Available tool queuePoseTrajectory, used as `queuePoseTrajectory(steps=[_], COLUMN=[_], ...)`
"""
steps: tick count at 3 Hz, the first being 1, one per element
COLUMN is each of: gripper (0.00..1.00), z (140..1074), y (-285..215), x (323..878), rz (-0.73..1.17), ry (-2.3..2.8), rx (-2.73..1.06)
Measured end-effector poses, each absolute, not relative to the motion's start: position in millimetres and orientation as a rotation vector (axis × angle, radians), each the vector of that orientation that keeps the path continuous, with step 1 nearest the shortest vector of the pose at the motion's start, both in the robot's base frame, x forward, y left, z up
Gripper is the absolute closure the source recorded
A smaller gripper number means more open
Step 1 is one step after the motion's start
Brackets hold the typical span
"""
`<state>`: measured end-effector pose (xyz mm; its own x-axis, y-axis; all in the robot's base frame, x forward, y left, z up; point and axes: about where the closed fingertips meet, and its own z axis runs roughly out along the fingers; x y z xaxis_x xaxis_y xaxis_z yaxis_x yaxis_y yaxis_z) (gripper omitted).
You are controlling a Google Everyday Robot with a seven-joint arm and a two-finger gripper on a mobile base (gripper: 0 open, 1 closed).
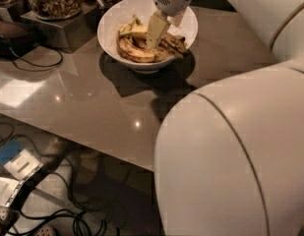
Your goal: Pick banana from white bowl
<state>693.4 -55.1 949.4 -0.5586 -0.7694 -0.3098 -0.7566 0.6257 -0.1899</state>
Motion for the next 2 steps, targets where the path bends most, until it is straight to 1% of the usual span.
queuePoseTrajectory(steps=[2], gripper=[0.36], z=[941.8], y=[-51.6], x=[703.1], rz=[-0.064], ry=[2.492], rx=[-1.239])
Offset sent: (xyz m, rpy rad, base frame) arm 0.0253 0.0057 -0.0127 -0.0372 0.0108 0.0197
